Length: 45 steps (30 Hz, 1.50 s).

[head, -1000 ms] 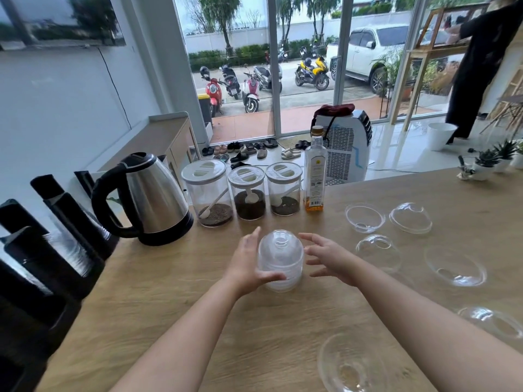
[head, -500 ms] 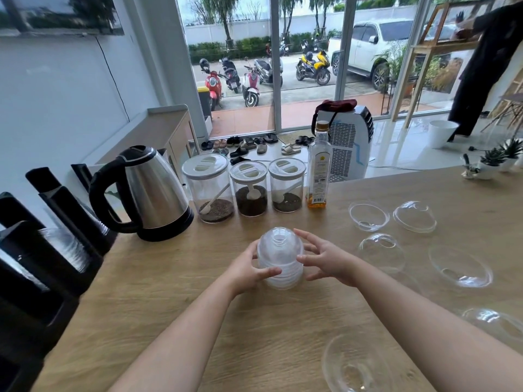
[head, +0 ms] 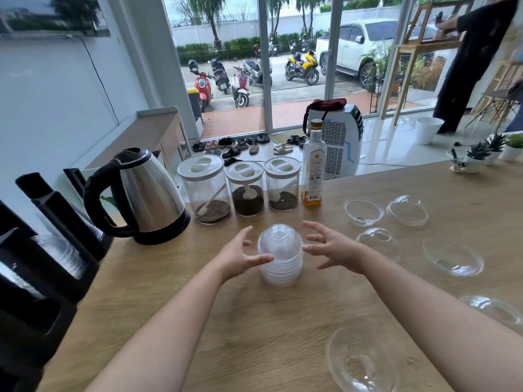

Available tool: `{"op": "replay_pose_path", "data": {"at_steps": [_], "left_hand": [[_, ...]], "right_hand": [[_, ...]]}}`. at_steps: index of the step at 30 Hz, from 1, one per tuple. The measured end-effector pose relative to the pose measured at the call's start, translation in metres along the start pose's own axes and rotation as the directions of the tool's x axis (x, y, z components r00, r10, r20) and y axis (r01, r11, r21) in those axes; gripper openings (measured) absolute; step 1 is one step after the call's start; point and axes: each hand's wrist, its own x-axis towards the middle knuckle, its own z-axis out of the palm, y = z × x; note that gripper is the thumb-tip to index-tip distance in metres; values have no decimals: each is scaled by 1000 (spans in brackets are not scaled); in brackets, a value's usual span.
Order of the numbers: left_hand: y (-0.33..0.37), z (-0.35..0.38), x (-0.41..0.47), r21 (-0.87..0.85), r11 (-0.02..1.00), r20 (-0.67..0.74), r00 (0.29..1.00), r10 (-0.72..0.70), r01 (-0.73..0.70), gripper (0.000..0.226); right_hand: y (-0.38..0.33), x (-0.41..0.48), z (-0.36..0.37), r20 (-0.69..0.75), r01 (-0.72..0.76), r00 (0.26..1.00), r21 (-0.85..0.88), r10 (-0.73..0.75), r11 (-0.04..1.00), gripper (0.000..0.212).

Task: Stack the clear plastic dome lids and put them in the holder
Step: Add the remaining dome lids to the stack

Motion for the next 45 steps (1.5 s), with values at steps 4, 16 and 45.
{"op": "replay_pose_path", "data": {"at_steps": [4, 16, 45], "left_hand": [[24, -24, 1, 65, 993, -118, 987, 108, -100, 82], [160, 50, 64, 542, 730, 14, 873, 488, -417, 51], [172, 166, 146, 720, 545, 41, 811, 584, -429, 23]], "right_hand": [[-16, -9, -27, -174, 72, 982, -24, -75, 997, 50], [-13, -57, -155, -656, -46, 722, -362, -220, 931, 22], [82, 25, -255, -486, -278, 871, -615, -77, 738, 29]]}}
